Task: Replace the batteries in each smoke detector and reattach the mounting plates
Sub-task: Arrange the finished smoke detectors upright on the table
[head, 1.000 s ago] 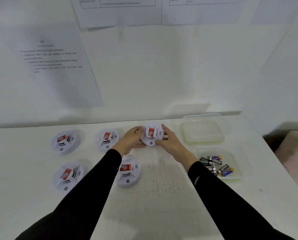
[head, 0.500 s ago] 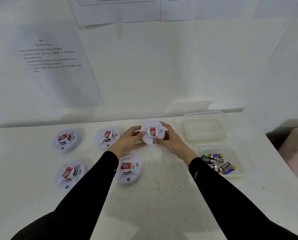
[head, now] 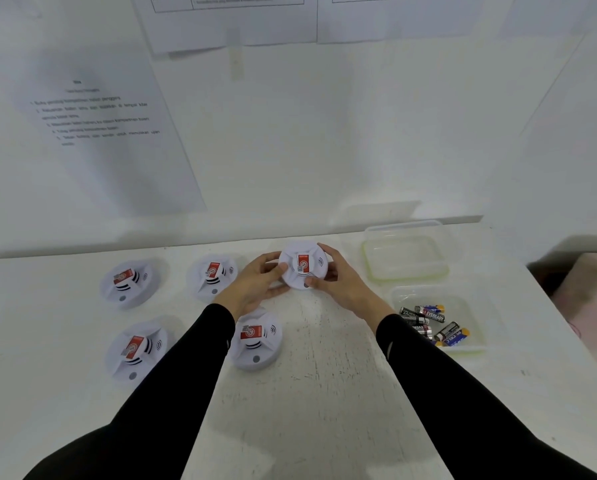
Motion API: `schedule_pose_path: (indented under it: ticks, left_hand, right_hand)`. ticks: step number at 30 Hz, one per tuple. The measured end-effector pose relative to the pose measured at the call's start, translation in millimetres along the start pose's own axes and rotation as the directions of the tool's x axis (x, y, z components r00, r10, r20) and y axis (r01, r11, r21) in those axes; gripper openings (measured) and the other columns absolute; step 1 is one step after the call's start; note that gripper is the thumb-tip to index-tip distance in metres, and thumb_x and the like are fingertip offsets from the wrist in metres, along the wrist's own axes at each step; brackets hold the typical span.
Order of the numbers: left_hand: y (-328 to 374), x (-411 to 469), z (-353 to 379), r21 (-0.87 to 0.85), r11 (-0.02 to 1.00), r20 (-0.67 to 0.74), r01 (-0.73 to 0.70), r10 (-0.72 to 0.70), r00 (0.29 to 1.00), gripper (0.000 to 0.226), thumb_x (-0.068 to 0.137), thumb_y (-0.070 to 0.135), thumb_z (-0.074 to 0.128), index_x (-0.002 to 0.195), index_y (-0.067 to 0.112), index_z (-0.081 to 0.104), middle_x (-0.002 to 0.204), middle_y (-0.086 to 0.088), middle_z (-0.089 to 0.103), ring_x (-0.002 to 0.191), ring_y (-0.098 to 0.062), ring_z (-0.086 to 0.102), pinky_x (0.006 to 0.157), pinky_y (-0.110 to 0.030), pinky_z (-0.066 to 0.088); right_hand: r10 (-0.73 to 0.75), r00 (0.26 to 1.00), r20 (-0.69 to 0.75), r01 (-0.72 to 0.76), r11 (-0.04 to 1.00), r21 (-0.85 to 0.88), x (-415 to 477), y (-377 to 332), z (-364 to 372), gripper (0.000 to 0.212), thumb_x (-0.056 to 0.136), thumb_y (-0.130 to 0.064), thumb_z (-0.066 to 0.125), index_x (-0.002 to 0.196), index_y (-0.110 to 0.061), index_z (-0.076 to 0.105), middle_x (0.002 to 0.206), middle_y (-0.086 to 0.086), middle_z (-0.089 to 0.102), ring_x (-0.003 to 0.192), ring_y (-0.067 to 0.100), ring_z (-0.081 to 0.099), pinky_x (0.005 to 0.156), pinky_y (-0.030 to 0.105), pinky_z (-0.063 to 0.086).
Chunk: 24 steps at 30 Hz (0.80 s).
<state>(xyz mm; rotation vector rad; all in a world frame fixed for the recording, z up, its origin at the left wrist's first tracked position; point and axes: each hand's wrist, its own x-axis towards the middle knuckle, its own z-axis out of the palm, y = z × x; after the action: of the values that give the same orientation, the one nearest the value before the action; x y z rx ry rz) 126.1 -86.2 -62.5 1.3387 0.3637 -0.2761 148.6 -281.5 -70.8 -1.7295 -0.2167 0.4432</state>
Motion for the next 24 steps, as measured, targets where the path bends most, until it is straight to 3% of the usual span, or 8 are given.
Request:
schedule_pose_path:
  ticks: [9, 24]
  left_hand:
    - [-2.0, -3.3, 0.1, -0.014, 1.000, 0.016, -0.028, 0.028, 0.999, 0.027, 0.098, 0.013, 0.058, 0.125, 0.015, 0.057, 0.127, -0.012, 0.062, 0.106, -0.020, 0.067, 0.081, -0.028, 0.061]
    - [-2.9, -1.9, -0.3, 0.004, 0.999, 0.012, -0.036, 0.036, 0.999, 0.027, 0.098, 0.013, 0.058, 0.125, 0.015, 0.056, 0.127, -0.014, 0.062, 0.107, -0.021, 0.067, 0.084, -0.030, 0.060]
  right_hand:
    - [-0.012, 1.000, -0.012, 0.012, 1.000, -0.024, -0.1, 0.9, 0.0, 0.074, 0.083, -0.014, 0.075, 0.143, -0.029, 0.035, 0.117, 0.000, 0.061, 0.101, 0.012, 0.060, 0.074, 0.013, 0.051]
    - [0.002, 1.000, 0.003, -0.002, 1.000, -0.024, 0.6, 1.8, -1.2, 0.072, 0.083, -0.014, 0.075, 0.142, -0.031, 0.035, 0.120, 0.000, 0.061, 0.104, 0.011, 0.061, 0.077, 0.015, 0.052]
